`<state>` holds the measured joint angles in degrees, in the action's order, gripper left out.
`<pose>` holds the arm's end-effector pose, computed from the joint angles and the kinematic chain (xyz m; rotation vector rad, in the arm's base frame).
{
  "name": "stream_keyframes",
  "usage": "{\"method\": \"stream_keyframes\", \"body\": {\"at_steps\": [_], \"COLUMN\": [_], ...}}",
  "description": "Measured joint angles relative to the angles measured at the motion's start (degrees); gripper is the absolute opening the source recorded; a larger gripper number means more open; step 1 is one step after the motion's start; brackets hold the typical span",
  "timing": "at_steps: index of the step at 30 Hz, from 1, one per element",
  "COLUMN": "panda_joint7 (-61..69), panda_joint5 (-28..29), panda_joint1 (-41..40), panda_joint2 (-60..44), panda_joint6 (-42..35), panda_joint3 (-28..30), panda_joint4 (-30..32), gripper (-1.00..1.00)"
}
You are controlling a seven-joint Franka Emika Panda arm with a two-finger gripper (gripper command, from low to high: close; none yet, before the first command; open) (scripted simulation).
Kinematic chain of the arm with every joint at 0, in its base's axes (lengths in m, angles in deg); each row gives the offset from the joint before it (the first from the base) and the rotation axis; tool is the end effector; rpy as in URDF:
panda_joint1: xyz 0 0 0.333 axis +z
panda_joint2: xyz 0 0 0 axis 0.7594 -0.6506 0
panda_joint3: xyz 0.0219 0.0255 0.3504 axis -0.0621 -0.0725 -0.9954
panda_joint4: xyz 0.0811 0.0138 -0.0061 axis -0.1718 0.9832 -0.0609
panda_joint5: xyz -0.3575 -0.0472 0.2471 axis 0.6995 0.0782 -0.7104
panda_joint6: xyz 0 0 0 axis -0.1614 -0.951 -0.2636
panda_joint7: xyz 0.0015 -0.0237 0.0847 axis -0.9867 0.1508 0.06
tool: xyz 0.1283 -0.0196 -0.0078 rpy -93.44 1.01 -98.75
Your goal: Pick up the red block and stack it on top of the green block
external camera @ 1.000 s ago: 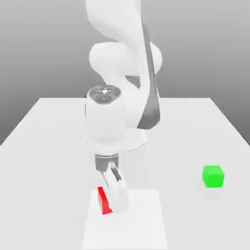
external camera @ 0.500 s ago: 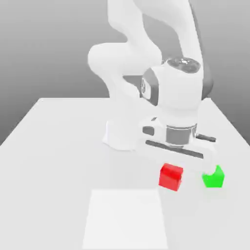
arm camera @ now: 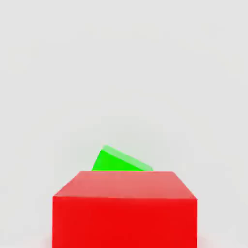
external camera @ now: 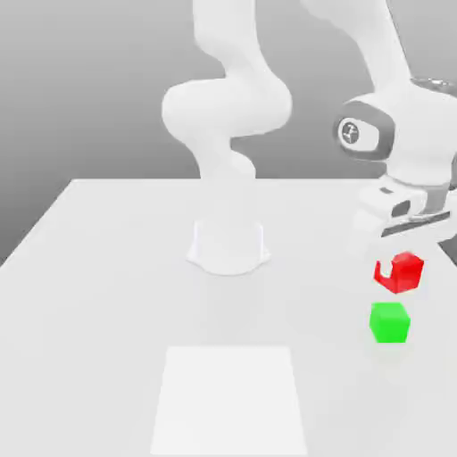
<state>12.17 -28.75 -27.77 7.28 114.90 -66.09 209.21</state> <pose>0.2649 0.2904 0.1870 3.1056 -0.4670 0.0039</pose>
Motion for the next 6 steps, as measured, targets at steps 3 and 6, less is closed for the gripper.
{"method": "stream_keyframes", "body": {"at_steps": [3,6], "panda_joint7": [-6.6,-6.6], "panda_joint5": [9.4,9.4], "panda_joint1": [0.8,0.8], "panda_joint2": [-6.6,-6.6], "panda_joint6": [5.6,5.6], "panda_joint3": [2.9,2.9], "panda_joint4": [-0.3,-0.3], "gripper": [1.00,1.00]}}
